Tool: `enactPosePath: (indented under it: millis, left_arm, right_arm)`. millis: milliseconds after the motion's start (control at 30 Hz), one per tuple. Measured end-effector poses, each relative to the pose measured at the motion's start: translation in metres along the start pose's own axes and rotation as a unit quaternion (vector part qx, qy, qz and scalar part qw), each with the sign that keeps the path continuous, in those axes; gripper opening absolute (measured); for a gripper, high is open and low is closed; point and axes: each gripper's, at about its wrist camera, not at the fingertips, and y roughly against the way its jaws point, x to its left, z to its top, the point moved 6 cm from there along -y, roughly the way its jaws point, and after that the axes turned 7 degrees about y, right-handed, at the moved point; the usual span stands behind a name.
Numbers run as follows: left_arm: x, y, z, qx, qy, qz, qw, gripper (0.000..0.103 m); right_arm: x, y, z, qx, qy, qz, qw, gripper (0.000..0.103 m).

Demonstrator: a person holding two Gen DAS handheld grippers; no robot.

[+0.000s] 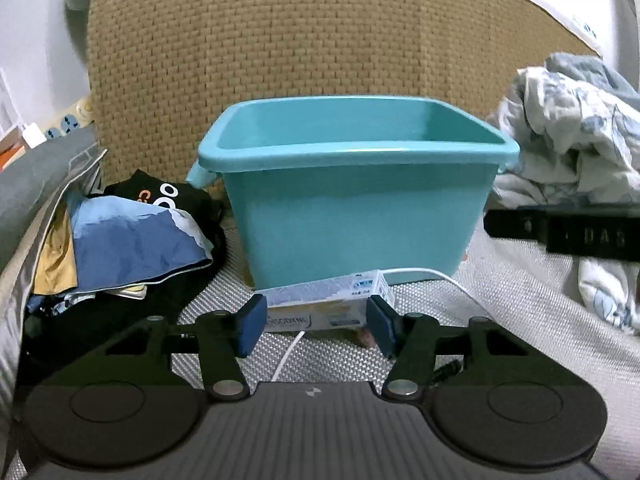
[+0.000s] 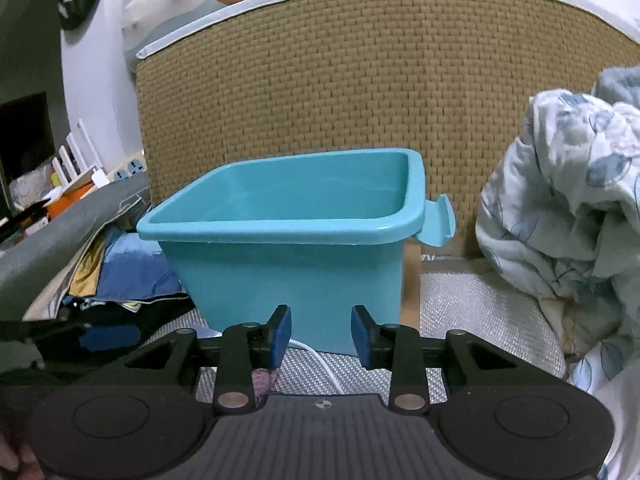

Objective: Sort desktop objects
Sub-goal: 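Move the left gripper down to the Sensodyne toothpaste box, then grasp the toothpaste box with the left gripper and lift it upright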

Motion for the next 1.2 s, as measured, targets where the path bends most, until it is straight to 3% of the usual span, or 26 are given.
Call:
enactPosePath:
  millis: [100, 333, 633, 833, 1200]
  left_arm:
    - [-0.006, 0.000, -0.002, -0.005, -0.022, 0.001, 0.9998, 0.059]
    - [-0.018, 0.001, -0.006, -0.019, -0.079, 0.008, 0.9966, 0.060]
    - [-0.035, -0.012, -0.013, -0.011, -0.171, 0.011, 0.9852, 0.060]
    - [-0.046, -0.018, -0.019, -0.009, -0.244, 0.020, 0.9696, 0.060]
    - [-0.054, -0.049, -0.037, -0.013, -0.362, 0.051, 0.9308, 0.061]
  right_arm:
    - [-0.001, 0.002, 0.001, -0.001, -0.002, -0.002, 1.000, 0.042]
    - [0.004, 0.001, 0.000, 0.003, 0.003, 0.004, 1.000, 0.042]
    - [0.003, -0.002, -0.004, 0.019, -0.030, 0.037, 0.999, 0.042]
    - [0.001, 0.002, 0.000, 0.015, -0.030, 0.031, 0.999, 0.042]
    - [0.002, -0.004, -0.004, 0.028, -0.037, 0.036, 0.998, 0.042]
